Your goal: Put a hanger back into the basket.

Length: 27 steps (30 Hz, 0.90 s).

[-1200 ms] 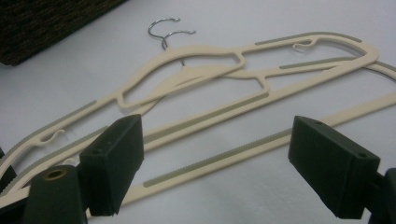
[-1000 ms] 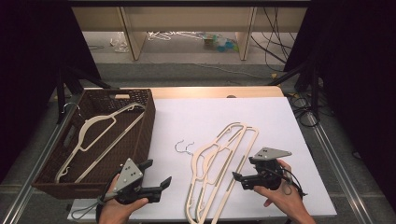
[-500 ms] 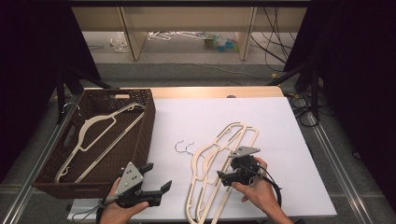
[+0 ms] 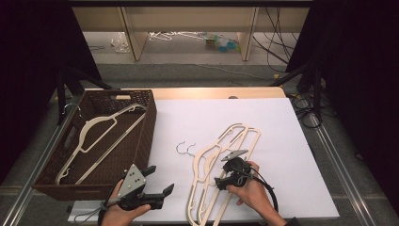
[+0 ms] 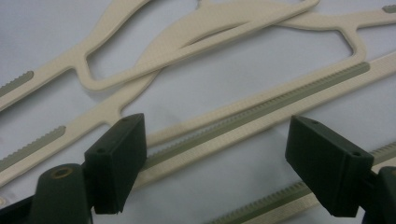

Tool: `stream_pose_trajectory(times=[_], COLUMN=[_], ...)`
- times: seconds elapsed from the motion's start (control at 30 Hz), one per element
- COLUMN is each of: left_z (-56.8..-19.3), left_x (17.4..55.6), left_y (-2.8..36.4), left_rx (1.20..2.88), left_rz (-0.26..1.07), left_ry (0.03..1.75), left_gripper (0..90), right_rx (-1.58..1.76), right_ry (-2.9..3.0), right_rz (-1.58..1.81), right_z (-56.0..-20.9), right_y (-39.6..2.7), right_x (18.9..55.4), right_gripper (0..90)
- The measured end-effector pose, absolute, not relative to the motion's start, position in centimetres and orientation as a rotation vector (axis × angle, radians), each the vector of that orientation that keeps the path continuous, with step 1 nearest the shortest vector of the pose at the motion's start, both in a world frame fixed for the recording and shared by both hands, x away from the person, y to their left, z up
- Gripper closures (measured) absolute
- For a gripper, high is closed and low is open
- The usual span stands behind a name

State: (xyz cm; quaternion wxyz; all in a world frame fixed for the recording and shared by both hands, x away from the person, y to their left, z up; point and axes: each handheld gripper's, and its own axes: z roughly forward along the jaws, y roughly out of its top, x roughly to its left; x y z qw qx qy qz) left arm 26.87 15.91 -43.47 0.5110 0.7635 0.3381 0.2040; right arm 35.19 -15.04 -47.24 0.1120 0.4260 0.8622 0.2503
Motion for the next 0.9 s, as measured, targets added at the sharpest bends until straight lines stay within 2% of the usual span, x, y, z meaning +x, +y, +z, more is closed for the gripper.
stream_pose_trajectory(times=[0.13, 0.3, 0.47, 0.53, 0.9], left_z=[-43.6, -43.6, -43.6, -43.6, -43.6], left_x=[26.8, 26.8, 26.7, 26.7, 26.5], left_y=[15.9, 15.9, 16.0, 16.0, 15.9], left_rx=[1.842, 1.843, 1.845, 1.851, 1.859], left_rz=[0.490, 0.493, 0.495, 0.494, 0.495], left_ry=[0.815, 0.814, 0.807, 0.807, 0.805], left_gripper=[16.8, 16.9, 17.2, 17.2, 17.9], right_rx=[1.253, 1.204, 1.190, 1.174, 1.221], right_ry=[2.543, 2.571, 2.622, 2.650, 2.689], right_rz=[0.705, 0.665, 0.630, 0.626, 0.626], right_z=[-47.7, -47.6, -47.1, -46.9, -46.6], right_y=[-14.7, -14.7, -15.5, -16.2, -16.9], right_x=[35.4, 35.5, 36.0, 36.6, 37.7], right_gripper=[19.9, 24.2, 36.0, 44.5, 48.9])
